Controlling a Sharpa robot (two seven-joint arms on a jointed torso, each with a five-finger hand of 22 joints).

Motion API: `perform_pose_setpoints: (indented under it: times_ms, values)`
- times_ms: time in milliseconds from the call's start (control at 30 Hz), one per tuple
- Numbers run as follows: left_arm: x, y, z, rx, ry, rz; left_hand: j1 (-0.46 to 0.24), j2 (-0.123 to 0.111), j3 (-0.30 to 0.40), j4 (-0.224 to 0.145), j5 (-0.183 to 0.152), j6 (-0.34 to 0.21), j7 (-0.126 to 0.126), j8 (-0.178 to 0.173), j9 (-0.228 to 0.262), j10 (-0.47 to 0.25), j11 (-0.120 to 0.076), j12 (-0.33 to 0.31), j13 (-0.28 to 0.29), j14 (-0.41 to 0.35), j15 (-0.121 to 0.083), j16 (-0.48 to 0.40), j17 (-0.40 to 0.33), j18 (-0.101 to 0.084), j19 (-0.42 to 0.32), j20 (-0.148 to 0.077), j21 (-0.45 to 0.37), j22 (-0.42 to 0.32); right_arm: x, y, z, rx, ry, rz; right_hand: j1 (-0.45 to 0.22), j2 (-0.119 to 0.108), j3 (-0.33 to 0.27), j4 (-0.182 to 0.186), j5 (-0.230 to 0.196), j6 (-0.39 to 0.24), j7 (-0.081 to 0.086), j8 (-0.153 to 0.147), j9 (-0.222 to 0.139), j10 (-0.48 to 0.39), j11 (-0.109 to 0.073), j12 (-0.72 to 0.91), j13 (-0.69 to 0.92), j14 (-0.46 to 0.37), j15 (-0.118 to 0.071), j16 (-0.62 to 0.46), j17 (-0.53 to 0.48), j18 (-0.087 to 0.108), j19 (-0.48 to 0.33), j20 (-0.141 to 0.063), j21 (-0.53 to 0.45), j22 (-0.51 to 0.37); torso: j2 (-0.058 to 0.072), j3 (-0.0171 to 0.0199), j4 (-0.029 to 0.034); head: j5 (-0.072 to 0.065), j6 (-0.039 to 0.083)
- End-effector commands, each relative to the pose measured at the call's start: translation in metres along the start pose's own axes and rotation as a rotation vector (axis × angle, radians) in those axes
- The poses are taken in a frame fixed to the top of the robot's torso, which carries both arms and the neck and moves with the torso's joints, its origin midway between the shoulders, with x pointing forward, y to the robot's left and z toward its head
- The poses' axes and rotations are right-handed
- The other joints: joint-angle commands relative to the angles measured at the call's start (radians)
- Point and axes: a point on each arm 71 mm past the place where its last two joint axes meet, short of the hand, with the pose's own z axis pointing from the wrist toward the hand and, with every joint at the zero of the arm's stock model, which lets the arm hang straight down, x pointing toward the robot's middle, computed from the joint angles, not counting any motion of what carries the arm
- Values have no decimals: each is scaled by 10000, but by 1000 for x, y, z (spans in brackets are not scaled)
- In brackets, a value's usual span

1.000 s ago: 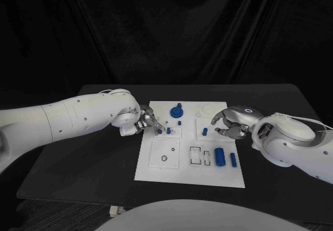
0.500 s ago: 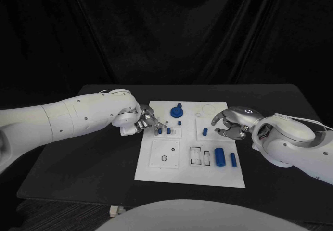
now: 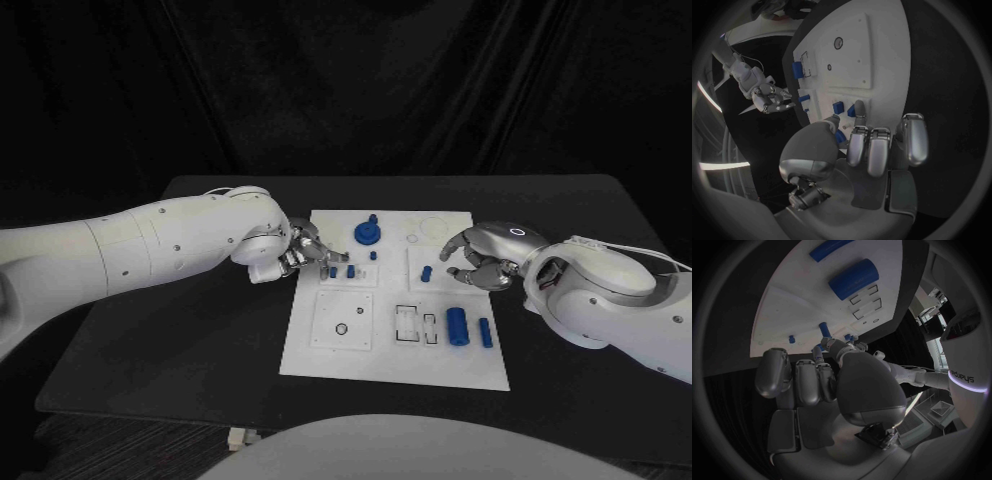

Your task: Assemble the parts on the task board

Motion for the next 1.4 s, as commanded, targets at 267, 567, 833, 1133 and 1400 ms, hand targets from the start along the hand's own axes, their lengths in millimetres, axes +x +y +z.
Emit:
perform_pose_setpoints:
  times_ms: [267,567,833,1133,1400]
  values:
    - [-11,-4,-5,1424,-1600,-744,-468,188,-1338,3,-101,-160,-87,668,671,326,-83,213,2039,1037,-77,26,2634,-65,188,-76,174,1912,0,-3,-1,178,-45,-1,6,99,21,55,41,82,22,-42,2,-66,-4,-71,219,320,78,-56,-17,114,-97,4,-68,1408,4,-1,3,-15,-2]
    - [-21,-9,-15,2308,-2505,-714,-224,275,-1563,-25,-91,-240,-94,745,773,352,-93,233,2058,1037,-88,26,2634,-77,222,-91,218,1926,-2,-6,-5,241,-218,40,5,100,23,58,43,86,23,-44,2,-72,-4,-76,210,321,78,-52,-8,115,-98,4,-74,1407,-10,0,2,-60,-2]
    - [-39,-35,-30,4836,-3994,530,2990,128,-1582,-813,185,-1873,435,-382,-155,-2575,344,-2220,-113,-777,244,-1081,1294,-36,-104,149,-69,1831,-7,-7,-8,198,-572,95,5,101,24,60,45,95,21,-42,4,-52,-5,-62,240,333,78,-20,53,99,-75,4,1,1428,-7,1,-1,-15,-2]
    - [-36,-65,-36,7630,-5615,4999,5979,-487,-684,-1395,387,-2098,-32,-2266,-3903,-7564,268,-10879,-7586,-1327,137,-2269,-435,-84,238,151,180,1935,-7,-5,-6,80,-585,82,7,103,26,60,48,111,17,-35,7,-42,-8,-55,253,342,76,-5,80,91,-62,4,41,1440,-14,4,-3,-104,-2]
    - [-17,-69,-13,7586,-5404,7620,6534,-845,-29,-1936,681,-2266,-906,-2326,-6161,-8040,-68,-12183,-9863,-1826,-208,-3007,-1884,0,49,117,-344,1805,-6,-5,-4,61,-576,213,15,105,30,56,52,131,12,-28,11,-35,-12,-51,260,346,74,-1,85,90,-57,3,48,1442,21,1,-7,-147,-2]
